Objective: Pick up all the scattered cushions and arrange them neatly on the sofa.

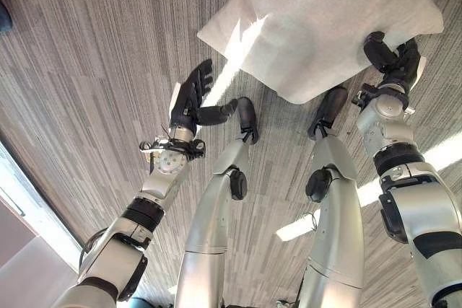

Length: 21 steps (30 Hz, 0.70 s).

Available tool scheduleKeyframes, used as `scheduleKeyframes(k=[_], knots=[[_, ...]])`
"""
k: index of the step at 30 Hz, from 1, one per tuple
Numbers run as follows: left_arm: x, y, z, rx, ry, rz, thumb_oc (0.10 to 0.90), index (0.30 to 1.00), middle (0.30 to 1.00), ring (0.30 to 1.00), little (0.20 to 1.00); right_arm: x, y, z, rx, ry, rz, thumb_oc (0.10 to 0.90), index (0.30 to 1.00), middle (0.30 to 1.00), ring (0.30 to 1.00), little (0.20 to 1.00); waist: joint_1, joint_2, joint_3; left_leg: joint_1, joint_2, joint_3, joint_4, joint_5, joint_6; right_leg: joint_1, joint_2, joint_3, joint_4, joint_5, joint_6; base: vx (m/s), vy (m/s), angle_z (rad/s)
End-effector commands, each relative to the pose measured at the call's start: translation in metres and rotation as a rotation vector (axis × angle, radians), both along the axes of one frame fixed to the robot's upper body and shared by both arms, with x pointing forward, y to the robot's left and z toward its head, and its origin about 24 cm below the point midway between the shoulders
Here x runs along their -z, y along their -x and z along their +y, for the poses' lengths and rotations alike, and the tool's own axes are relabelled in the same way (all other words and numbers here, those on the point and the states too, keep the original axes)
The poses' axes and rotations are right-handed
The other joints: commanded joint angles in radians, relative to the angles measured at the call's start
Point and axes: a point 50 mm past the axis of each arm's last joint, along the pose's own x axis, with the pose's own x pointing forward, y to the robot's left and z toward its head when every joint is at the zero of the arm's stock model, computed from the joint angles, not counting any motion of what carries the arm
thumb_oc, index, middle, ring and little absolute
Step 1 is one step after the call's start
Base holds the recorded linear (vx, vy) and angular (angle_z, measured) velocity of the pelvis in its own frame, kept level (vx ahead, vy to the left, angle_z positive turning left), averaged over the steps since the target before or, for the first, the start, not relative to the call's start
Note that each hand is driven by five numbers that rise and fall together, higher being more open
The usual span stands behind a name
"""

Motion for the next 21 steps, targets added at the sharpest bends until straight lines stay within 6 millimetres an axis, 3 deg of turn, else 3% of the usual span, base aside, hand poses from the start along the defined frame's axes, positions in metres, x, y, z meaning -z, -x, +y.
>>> scheduleKeyframes(k=[1,6,7,12,15,19,21], knots=[[-0.002,0.010,0.021,-0.098,0.048,-0.071,0.800,0.900,0.900,0.900,0.900,-0.020,-0.003,0.058,-0.281,0.098,-0.179,0.400,0.300,0.300,0.300,0.300,-0.006,0.024,-0.096,-0.075,-0.015,-0.135,0.080,-0.119,-0.045,0.026,0.034,0.013,0.024,-0.136,0.114,-0.01,-0.066,0.06],[-0.032,-0.001,0.028,-0.166,0.056,-0.141,0.800,0.900,0.900,0.900,0.900,-0.038,0.003,0.079,-0.364,0.137,-0.286,0.400,0.300,0.300,0.300,0.300,-0.018,0.001,-0.105,-0.092,-0.012,-0.152,0.082,-0.110,-0.051,0.024,0.038,-0.002,0.027,-0.135,0.112,-0.01,-0.055,0.05],[-0.048,-0.006,0.031,-0.196,0.033,-0.175,0.800,0.900,0.900,0.900,0.900,-0.044,0.007,0.087,-0.396,0.157,-0.325,0.400,0.300,0.300,0.300,0.300,-0.026,-0.012,-0.108,-0.098,-0.009,-0.162,0.079,-0.108,-0.054,0.025,0.039,-0.006,0.022,-0.133,0.114,-0.01,-0.053,0.04],[-0.071,-0.018,0.034,-0.221,-0.015,-0.190,0.800,0.900,0.900,0.900,0.900,-0.046,0.010,0.094,-0.430,0.172,-0.358,0.400,0.300,0.300,0.300,0.300,-0.052,-0.031,-0.118,-0.119,-0.004,-0.178,0.082,-0.102,-0.057,0.017,0.043,-0.012,0.019,-0.126,0.116,0.00,-0.012,-0.01],[-0.092,-0.027,0.026,-0.198,-0.131,-0.212,0.800,0.900,0.900,0.900,0.900,-0.051,0.013,0.096,-0.456,0.179,-0.391,0.400,0.300,0.300,0.300,0.300,-0.074,-0.047,-0.123,-0.146,0.003,-0.186,0.087,-0.100,-0.057,0.003,0.044,-0.013,0.021,-0.121,0.121,0.00,0.012,0.00],[-0.099,-0.032,0.024,-0.187,-0.167,-0.200,0.800,0.900,0.900,0.900,0.900,-0.055,0.014,0.099,-0.472,0.198,-0.403,0.400,0.300,0.300,0.300,0.300,-0.089,-0.054,-0.127,-0.170,0.008,-0.188,0.105,-0.103,-0.055,-0.021,0.046,-0.009,0.036,-0.117,0.124,0.01,0.027,-0.02],[-0.106,-0.034,0.012,-0.141,-0.177,-0.203,0.800,0.900,0.900,0.900,0.900,-0.061,0.014,0.102,-0.480,0.227,-0.406,0.400,0.300,0.300,0.300,0.300,-0.100,-0.060,-0.126,-0.197,0.016,-0.190,0.124,-0.107,-0.054,-0.041,0.043,-0.006,0.046,-0.113,0.127,0.02,0.048,-0.13]])
